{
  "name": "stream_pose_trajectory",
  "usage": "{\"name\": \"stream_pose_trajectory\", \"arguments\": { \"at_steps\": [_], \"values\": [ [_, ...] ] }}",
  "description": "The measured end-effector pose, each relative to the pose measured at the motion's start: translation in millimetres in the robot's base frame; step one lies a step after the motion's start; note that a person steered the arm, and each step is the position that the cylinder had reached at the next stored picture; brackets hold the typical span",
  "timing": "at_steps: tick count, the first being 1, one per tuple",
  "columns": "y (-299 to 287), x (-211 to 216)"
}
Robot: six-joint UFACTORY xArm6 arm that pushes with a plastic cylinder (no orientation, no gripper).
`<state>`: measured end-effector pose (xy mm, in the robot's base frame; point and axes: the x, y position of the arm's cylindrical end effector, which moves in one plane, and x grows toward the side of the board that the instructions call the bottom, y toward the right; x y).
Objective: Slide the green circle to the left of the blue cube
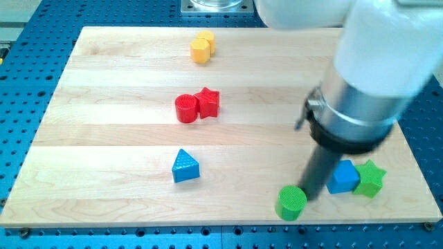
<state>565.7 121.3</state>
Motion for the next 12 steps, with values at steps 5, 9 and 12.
{"name": "stream_pose_trajectory", "arguments": {
  "at_steps": [5, 9, 12],
  "values": [
    [-62, 52],
    [32, -73],
    [152, 52]
  ]
}}
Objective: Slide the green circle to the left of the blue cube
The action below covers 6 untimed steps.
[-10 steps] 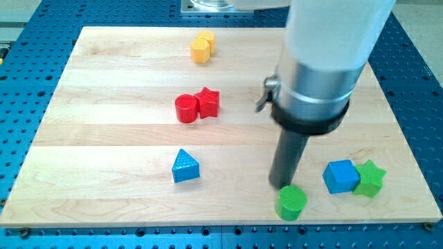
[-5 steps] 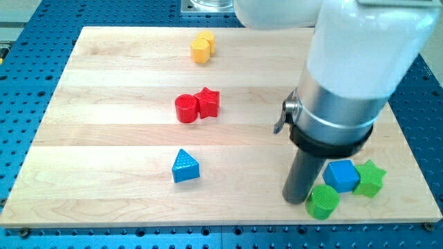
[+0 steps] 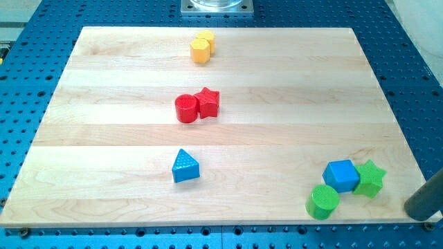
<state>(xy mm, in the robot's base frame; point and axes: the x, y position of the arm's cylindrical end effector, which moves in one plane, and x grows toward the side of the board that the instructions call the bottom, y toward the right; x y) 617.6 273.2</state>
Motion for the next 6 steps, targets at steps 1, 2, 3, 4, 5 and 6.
{"name": "stream_pose_trajectory", "arguments": {
  "at_steps": [1, 2, 3, 4, 5, 6],
  "values": [
    [-4, 1],
    [-36, 1],
    [-78, 1],
    [-120, 0],
    [-195, -13],
    [-219, -57]
  ]
}}
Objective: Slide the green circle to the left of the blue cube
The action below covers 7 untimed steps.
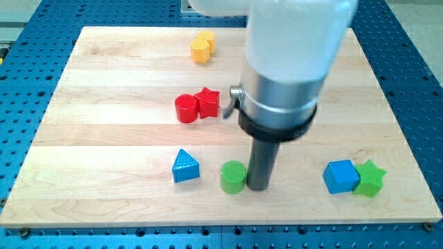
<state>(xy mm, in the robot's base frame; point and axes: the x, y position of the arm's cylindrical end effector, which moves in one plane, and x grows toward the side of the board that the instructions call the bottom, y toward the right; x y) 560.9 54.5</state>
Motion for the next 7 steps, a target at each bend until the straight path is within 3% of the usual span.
{"name": "stream_pose_trajectory", "arguments": {
  "at_steps": [1, 4, 5, 7],
  "values": [
    [14, -34],
    [-174, -35],
    [-157, -3],
    [-45, 9]
  ]
}}
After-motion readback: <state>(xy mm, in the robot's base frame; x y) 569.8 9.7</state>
